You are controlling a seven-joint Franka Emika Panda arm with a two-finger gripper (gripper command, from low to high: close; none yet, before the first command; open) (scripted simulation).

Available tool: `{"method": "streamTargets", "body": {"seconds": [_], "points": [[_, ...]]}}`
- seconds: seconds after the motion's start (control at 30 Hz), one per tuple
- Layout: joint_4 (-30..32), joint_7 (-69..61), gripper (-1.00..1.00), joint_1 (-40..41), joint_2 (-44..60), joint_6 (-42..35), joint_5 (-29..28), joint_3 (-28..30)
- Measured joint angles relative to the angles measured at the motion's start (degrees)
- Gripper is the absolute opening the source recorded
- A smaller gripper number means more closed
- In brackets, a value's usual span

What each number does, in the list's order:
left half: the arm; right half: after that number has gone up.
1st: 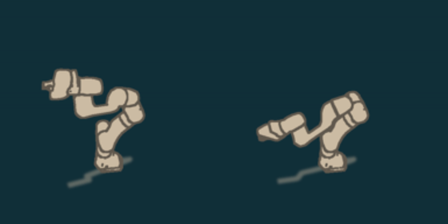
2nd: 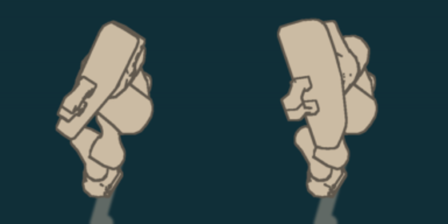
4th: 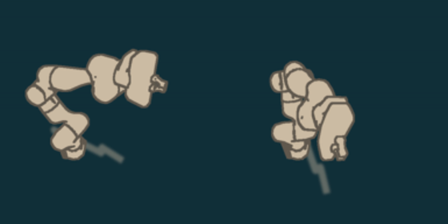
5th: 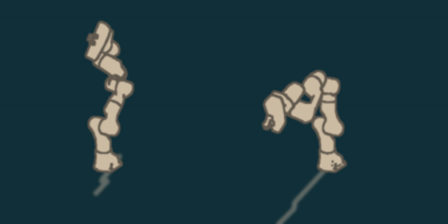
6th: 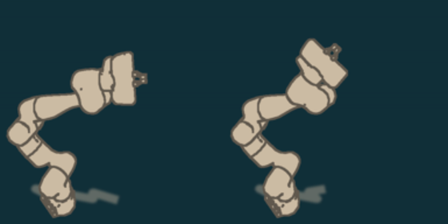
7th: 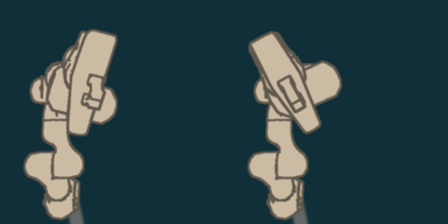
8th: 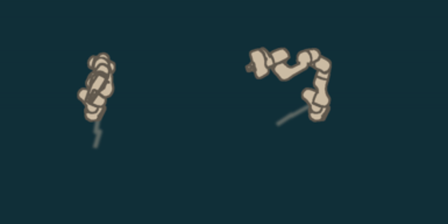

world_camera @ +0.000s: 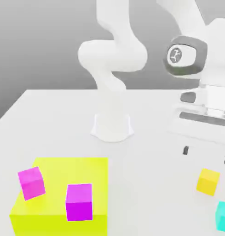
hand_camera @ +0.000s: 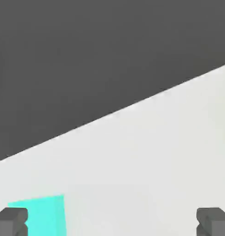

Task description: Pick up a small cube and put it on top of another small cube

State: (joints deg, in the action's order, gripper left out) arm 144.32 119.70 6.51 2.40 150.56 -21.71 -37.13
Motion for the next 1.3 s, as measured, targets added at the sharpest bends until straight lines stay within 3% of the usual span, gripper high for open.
{"method": "streamTargets", "body": {"seconds": [0.27, 0.5, 0.53, 0.73, 1.03, 1.3], "points": [[3.27, 14.91, 0.00, -6.71, 10.79, 6.39, -0.57, -0.59], [0.55, 25.28, 0.00, -16.97, 20.67, 12.72, -13.17, 11.76], [0.25, 26.28, -1.00, -18.10, 21.66, 13.35, -14.49, 13.16], [0.09, 26.76, -1.00, -18.69, 22.14, 13.83, -15.12, 13.87], [3.47, 14.87, -1.00, -8.60, 10.97, 6.94, 0.81, 0.84], [-3.34, 11.90, -1.00, 3.25, 4.17, -5.10, 10.48, 8.84]]}}
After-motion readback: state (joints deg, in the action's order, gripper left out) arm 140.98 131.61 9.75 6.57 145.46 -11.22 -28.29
